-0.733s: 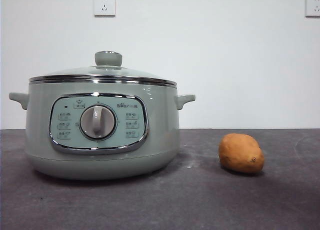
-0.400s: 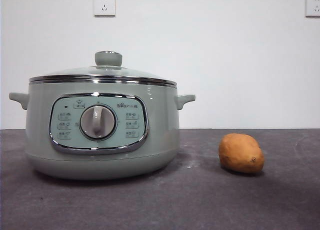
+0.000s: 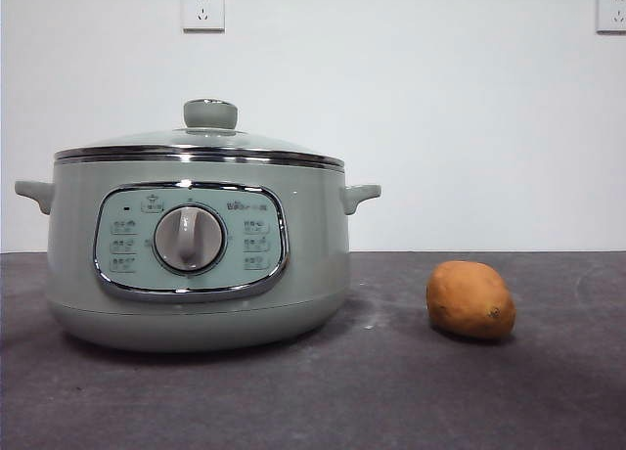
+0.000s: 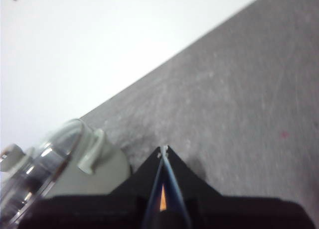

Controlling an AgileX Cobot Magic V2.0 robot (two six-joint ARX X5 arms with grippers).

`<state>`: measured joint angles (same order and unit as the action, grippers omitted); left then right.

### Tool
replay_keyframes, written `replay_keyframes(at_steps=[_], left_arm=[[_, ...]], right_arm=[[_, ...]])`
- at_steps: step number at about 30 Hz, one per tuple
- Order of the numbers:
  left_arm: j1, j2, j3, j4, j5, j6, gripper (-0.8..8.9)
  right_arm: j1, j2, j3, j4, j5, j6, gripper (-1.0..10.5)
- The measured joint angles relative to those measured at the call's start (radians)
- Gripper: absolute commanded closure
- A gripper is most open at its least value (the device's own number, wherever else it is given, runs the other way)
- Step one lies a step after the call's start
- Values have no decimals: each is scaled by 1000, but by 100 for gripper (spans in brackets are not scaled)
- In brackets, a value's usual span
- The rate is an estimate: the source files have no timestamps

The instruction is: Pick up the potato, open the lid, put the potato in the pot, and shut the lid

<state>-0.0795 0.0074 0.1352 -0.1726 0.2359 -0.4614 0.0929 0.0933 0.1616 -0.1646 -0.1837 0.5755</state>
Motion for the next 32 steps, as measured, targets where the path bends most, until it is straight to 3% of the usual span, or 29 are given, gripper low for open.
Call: replay_keyframes(at_steps=[12,19,24,26,29,30,32], left_arm=[[0,273,402,-206,1,253,819],[0,526,642,-282,12,314,817],[0,692,779,-315,104,323,804],[0,745,814,-317,147,324,700],[0,821,840,-319,200,323,458],[0,840,840,-319,206,323,429],[0,867,840,-321,212,322,433]], right_arm=[[0,400,422,-14,-3,-174,957],[0,640,657,-167,-111,-306,946],[0,797,762,-304,-198,-390,931],[0,840,771,-316,-243,-413,812],[0,878,772,-318,-274,-434,511],[0,886,772,-318,-278,-437,429],[0,895,772,-318,-278,-441,401]])
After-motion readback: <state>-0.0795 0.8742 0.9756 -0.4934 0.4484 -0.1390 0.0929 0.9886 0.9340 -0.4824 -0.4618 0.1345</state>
